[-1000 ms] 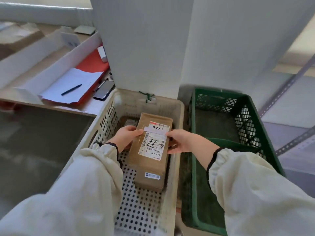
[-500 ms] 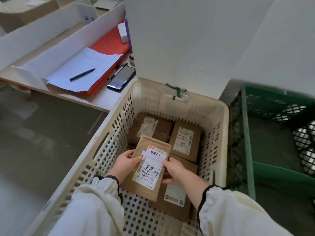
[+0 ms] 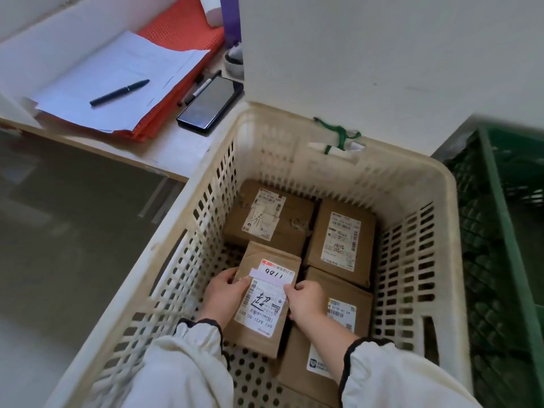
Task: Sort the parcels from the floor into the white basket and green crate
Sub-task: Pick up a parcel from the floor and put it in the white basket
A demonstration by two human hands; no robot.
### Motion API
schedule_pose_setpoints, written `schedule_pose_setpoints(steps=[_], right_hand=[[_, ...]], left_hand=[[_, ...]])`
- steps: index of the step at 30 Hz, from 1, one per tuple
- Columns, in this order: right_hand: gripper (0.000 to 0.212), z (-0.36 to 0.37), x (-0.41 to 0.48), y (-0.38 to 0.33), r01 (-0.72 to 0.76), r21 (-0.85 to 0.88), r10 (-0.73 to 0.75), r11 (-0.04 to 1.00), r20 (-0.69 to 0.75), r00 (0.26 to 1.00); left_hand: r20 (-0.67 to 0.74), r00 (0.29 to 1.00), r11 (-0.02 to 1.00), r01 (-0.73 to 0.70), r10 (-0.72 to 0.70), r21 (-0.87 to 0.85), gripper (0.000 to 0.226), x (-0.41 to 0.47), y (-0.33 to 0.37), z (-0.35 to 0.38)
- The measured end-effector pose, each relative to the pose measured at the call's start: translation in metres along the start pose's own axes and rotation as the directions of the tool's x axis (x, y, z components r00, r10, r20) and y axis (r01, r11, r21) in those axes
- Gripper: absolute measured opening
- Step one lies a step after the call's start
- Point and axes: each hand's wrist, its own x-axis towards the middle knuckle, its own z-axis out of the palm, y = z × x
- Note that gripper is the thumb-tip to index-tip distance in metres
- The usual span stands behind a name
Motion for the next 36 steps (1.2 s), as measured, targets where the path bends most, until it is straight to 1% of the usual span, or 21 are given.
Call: schedule_pose_setpoints(steps=[2, 4, 8, 12, 14, 16, 17, 18, 19, 20, 21, 22, 23, 24, 25, 26, 29, 32, 36], right_hand=[[0.035, 0.005, 0.003, -0.001, 0.036, -0.168, -0.049, 0.985, -0.073, 0.996], [0.032, 0.008, 0.006, -0.003, 0.069, -0.263, -0.097, 0.962, -0.095, 0.991], [0.021, 0.009, 0.012, -0.009, 0.1, -0.352, -0.131, 0.931, -0.067, 0.989], [0.023, 0.007, 0.017, -0.01, 0.12, -0.42, -0.157, 0.9, -0.055, 0.986], [0.018, 0.006, 0.018, -0.009, 0.17, -0.48, -0.214, 0.86, -0.038, 0.976], [0.006, 0.004, 0.017, -0.009, 0.253, -0.547, -0.3, 0.798, 0.003, 0.954], [0.006, 0.003, 0.015, -0.008, 0.307, -0.569, -0.349, 0.763, 0.036, 0.936], [0.014, 0.003, 0.014, -0.007, 0.367, -0.594, -0.404, 0.716, 0.076, 0.911], [0.024, 0.002, 0.013, -0.004, 0.426, -0.628, -0.461, 0.651, 0.117, 0.879], [0.034, 0.0, 0.012, -0.002, 0.468, -0.674, -0.514, 0.572, 0.15, 0.844], [0.044, -0.003, 0.012, 0.001, 0.489, -0.722, -0.551, 0.49, 0.178, 0.815], [0.055, -0.006, 0.013, 0.003, 0.491, -0.762, -0.564, 0.421, 0.205, 0.8], [0.066, -0.008, 0.013, 0.007, 0.486, -0.79, -0.551, 0.375, 0.232, 0.802], [0.076, -0.009, 0.014, 0.01, 0.479, -0.807, -0.523, 0.346, 0.258, 0.812], [0.084, -0.009, 0.014, 0.013, 0.47, -0.819, -0.492, 0.33, 0.276, 0.826], [0.09, -0.008, 0.015, 0.016, 0.461, -0.828, -0.468, 0.32, 0.285, 0.837], [0.096, -0.005, 0.015, 0.021, 0.435, -0.846, -0.443, 0.308, 0.277, 0.853], [0.097, -0.005, 0.017, 0.022, 0.418, -0.852, -0.429, 0.315, 0.265, 0.863], [0.097, -0.005, 0.014, 0.021, 0.416, -0.85, -0.404, 0.323, 0.273, 0.873]], left_hand=[[0.003, 1.0, 1.0, -0.007, 0.007, 0.012, 0.042, 0.005, -0.001, 0.002], [-0.005, 1.0, 0.999, -0.014, 0.015, 0.051, 0.043, 0.008, -0.003, 0.003], [-0.014, 1.0, 0.995, -0.02, 0.021, 0.097, 0.046, 0.017, -0.01, 0.009], [-0.016, 0.998, 0.994, -0.061, 0.062, 0.091, 0.046, 0.025, -0.014, 0.013], [0.0, 0.997, 0.995, -0.078, 0.078, 0.068, 0.047, 0.026, -0.014, 0.014], [-0.002, 0.996, 0.993, -0.093, 0.094, 0.078, 0.05, 0.024, -0.014, 0.016], [-0.013, 0.994, 0.989, -0.104, 0.106, 0.103, 0.054, 0.023, -0.014, 0.016], [-0.035, 0.991, 0.98, -0.121, 0.128, 0.155, 0.06, 0.021, -0.013, 0.015], [-0.063, 0.984, 0.957, -0.149, 0.169, 0.248, 0.068, 0.019, -0.013, 0.013], [-0.073, 0.969, 0.904, -0.193, 0.238, 0.381, 0.076, 0.015, -0.013, 0.01], [-0.044, 0.943, 0.803, -0.257, 0.331, 0.537, 0.08, 0.01, -0.012, 0.007], [0.031, 0.902, 0.651, -0.335, 0.431, 0.681, 0.079, 0.006, -0.013, 0.004], [0.137, 0.853, 0.479, -0.407, 0.503, 0.777, 0.076, 0.003, -0.014, 0.001], [0.237, 0.814, 0.338, -0.459, 0.53, 0.821, 0.073, 0.002, -0.016, -0.002], [0.304, 0.797, 0.255, -0.486, 0.522, 0.836, 0.071, 0.001, -0.018, -0.005], [0.335, 0.798, 0.221, -0.492, 0.501, 0.842, 0.071, 0.001, -0.019, -0.007], [0.359, 0.807, 0.183, -0.486, 0.468, 0.854, 0.073, 0.004, -0.019, -0.008], [0.357, 0.812, 0.202, -0.488, 0.461, 0.849, 0.074, 0.005, -0.017, -0.006], [0.344, 0.836, 0.23, -0.469, 0.428, 0.853, 0.075, 0.004, -0.013, -0.004]])
